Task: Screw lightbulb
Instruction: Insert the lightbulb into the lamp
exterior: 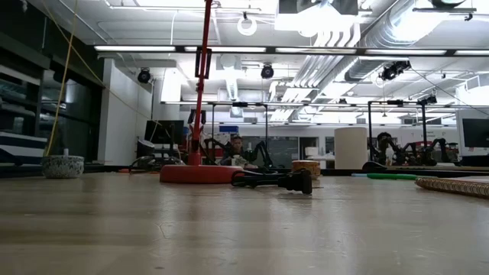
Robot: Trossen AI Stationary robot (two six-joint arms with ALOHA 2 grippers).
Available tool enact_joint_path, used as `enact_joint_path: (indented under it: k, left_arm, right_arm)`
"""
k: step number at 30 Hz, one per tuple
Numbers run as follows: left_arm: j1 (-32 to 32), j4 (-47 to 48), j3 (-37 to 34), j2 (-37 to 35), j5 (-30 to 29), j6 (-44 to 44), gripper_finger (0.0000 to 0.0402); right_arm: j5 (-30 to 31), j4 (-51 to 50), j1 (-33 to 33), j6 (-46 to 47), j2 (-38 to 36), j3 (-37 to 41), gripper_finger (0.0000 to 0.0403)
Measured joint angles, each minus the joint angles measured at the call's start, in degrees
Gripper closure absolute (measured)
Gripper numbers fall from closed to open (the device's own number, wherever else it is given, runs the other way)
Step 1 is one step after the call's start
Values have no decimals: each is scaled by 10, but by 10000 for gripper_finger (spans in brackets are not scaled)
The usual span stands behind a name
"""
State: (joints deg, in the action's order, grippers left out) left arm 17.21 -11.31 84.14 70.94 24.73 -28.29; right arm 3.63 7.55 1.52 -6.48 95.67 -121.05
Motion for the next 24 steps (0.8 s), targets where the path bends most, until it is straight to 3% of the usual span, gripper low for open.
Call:
enact_joint_path:
  k: [3,8,17,24]
  left_arm:
    - [-3,1,0,5,-16,26,62]
    - [-28,21,0,20,-54,154,62]
    - [-71,18,3,23,-123,318,62]
    - [-80,7,4,25,-136,354,62]
  right_arm:
    - [11,-39,0,-1,-5,0,261]
    - [39,-107,-1,0,-4,0,261]
    - [51,-107,-4,-8,-1,0,261]
    - [33,-101,-6,18,17,0,261]
